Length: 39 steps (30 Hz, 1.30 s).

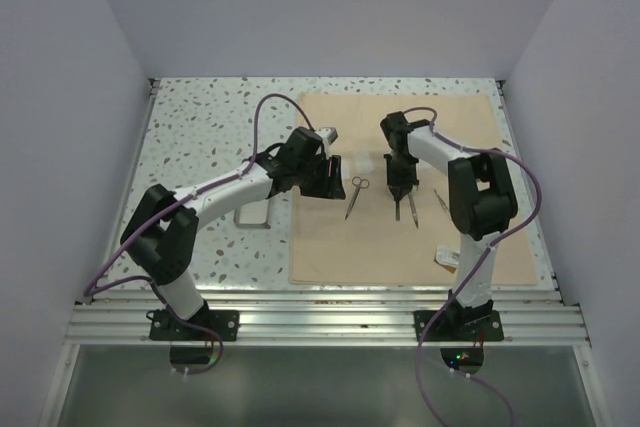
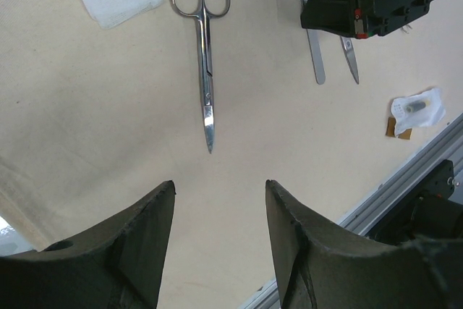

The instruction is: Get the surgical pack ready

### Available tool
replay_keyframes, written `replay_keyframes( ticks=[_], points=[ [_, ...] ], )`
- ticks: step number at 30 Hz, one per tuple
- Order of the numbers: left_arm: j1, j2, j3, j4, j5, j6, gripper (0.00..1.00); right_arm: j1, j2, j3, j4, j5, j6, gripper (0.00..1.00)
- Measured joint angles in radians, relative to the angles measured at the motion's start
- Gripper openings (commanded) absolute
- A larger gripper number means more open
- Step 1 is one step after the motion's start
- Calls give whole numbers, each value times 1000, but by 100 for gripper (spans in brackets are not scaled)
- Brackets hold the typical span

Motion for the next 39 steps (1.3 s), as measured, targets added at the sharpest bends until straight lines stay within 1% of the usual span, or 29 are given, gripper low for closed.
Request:
replay_keyframes(
  ticks=[9,14,19,22,28,33,36,37,39],
  points=[
    [0,1,0,-2,2,0,57,0,-3,10,-18,-5,2,0],
    [0,7,10,-4,24,-2,60,0,-16,49,-42,-43,4,0],
    [0,27,32,6,65,-3,68,0,-67,102,-55,-128,31,0],
    [0,43,32,31,109,-10,70,0,-89,132,-51,-198,62,0],
    [0,91,39,87,179,-39,71,15,-111,140,-41,-332,138,0],
    [3,130,56,126,215,-66,70,48,-116,140,-34,-401,186,0],
    [7,155,74,141,233,-82,64,67,-127,140,-26,-431,208,0],
    [8,162,79,143,235,-83,52,72,-130,140,-24,-438,215,0],
    [12,174,83,151,243,-98,34,78,-135,140,-21,-455,225,0]
  ],
)
